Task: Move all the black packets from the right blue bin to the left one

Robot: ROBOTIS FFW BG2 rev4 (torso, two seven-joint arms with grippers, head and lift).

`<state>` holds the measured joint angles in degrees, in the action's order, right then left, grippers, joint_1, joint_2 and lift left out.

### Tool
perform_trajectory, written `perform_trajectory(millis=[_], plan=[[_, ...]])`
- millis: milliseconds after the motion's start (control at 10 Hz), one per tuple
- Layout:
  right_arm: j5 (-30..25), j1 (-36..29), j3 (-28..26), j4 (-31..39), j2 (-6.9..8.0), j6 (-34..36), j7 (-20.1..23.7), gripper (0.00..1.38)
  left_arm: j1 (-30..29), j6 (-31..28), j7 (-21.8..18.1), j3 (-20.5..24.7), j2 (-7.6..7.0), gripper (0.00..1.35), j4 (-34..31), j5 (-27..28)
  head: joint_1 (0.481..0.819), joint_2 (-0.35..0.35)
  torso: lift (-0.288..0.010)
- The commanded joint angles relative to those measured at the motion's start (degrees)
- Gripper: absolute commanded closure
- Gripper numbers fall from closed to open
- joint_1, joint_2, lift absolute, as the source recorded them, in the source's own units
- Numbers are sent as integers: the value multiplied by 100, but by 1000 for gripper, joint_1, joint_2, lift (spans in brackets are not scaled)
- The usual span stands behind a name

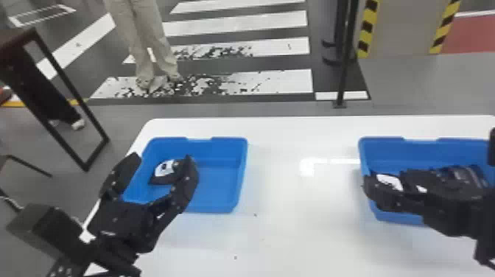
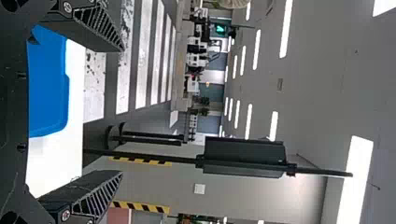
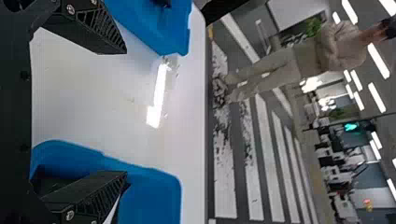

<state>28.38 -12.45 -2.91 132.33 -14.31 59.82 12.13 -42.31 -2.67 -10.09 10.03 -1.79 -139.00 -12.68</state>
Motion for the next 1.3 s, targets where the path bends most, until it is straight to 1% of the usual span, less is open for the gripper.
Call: perform_trajectory(millis=[0,100,200,300,500,600,800,1000,1100,1200], plan=[[30,64,-41,189,25,923,-440,108,-57,-70,-72,36,47,101,-57,22,695,163,-140],[-50,218,-41,34,34,1105,-721,110,-57,-70,-98,36,47,101,-57,34,695,143,-140],[-164,429,-41,-289,42,1105,-871,110,-71,-70,-125,36,47,101,-57,45,695,126,-140],[-233,682,-41,-626,42,1105,-950,110,-57,-70,-142,25,47,101,-57,68,695,114,-140],[-336,1062,-41,-964,34,1091,-1143,113,-43,-56,-178,2,29,101,-57,125,695,67,-140],[-313,1245,-52,-1301,34,1091,-1143,139,-43,-14,-186,2,29,101,-57,125,695,49,-140],[-267,1386,-41,-1512,34,1204,-1187,163,-29,28,-186,13,29,101,-57,148,695,34,-140],[-153,1484,17,-1766,60,1330,-1248,165,-29,84,-195,25,38,101,-57,159,695,32,-140],[-107,1526,74,-1836,60,1387,-1301,191,-29,98,-195,25,38,101,-57,171,695,34,-140],[87,1582,96,-2005,60,1373,-1301,223,-15,112,-204,13,38,101,-57,194,695,38,-140]])
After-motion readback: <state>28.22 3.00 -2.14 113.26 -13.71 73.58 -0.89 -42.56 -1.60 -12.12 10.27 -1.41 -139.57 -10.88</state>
